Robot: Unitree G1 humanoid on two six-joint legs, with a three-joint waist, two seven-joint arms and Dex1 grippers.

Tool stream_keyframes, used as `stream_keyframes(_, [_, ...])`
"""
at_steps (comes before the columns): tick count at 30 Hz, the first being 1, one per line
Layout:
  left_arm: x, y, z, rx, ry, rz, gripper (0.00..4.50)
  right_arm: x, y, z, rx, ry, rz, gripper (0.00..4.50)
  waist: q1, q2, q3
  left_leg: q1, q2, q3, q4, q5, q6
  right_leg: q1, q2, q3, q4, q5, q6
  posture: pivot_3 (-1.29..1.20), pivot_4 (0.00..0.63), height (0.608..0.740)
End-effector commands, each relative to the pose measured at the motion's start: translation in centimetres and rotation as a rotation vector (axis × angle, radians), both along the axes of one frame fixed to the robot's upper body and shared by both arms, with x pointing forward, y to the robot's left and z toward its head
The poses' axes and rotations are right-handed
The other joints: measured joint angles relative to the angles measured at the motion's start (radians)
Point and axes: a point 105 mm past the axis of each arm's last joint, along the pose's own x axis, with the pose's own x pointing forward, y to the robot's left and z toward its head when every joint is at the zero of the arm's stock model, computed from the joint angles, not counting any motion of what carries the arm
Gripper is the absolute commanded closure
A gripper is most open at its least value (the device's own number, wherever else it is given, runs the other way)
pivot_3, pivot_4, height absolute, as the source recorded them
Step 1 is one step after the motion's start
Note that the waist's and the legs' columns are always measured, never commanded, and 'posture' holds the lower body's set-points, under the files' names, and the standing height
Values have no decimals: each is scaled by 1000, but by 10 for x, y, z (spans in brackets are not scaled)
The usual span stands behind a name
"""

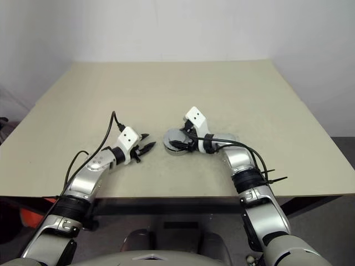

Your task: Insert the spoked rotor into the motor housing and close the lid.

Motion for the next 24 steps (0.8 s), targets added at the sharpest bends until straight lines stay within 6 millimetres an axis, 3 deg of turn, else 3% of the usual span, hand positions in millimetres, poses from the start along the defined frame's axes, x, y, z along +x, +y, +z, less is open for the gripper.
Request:
stream_keyframes(1, [3, -2, 17, 0, -65, -15, 2362, 0, 2, 11, 12, -39, 12, 1386, 0, 0, 0, 0, 0, 0, 0, 0, 0, 0, 0, 0, 0, 0, 0, 0, 0, 740])
stream_keyframes(24, [3, -1, 16, 6, -63, -10, 2362, 4, -1, -5, -79, -58, -7, 1386, 0, 0, 0, 1, 0, 0, 4, 0, 0, 0, 0, 0, 4, 0, 0, 0, 0, 740])
